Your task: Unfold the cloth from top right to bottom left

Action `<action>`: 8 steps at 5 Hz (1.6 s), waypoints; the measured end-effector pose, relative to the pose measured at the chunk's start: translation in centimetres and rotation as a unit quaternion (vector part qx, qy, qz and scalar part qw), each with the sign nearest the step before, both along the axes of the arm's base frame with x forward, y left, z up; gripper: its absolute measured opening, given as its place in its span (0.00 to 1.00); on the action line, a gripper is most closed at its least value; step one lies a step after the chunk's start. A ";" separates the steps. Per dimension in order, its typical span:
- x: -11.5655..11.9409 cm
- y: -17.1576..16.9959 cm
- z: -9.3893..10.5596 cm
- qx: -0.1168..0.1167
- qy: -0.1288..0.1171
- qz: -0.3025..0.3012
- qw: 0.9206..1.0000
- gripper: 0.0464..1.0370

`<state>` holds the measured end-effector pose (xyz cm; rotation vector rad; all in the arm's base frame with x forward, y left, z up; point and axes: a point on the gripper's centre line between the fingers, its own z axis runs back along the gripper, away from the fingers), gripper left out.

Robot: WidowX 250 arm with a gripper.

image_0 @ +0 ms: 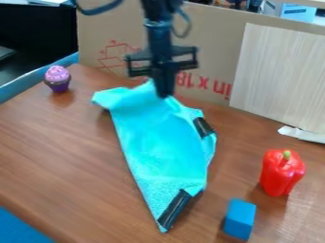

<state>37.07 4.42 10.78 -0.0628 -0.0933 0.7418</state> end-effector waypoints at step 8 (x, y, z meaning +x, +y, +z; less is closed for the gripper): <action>-13.5 10.8 0.2 0.032 0.064 -0.007 0.997 0.01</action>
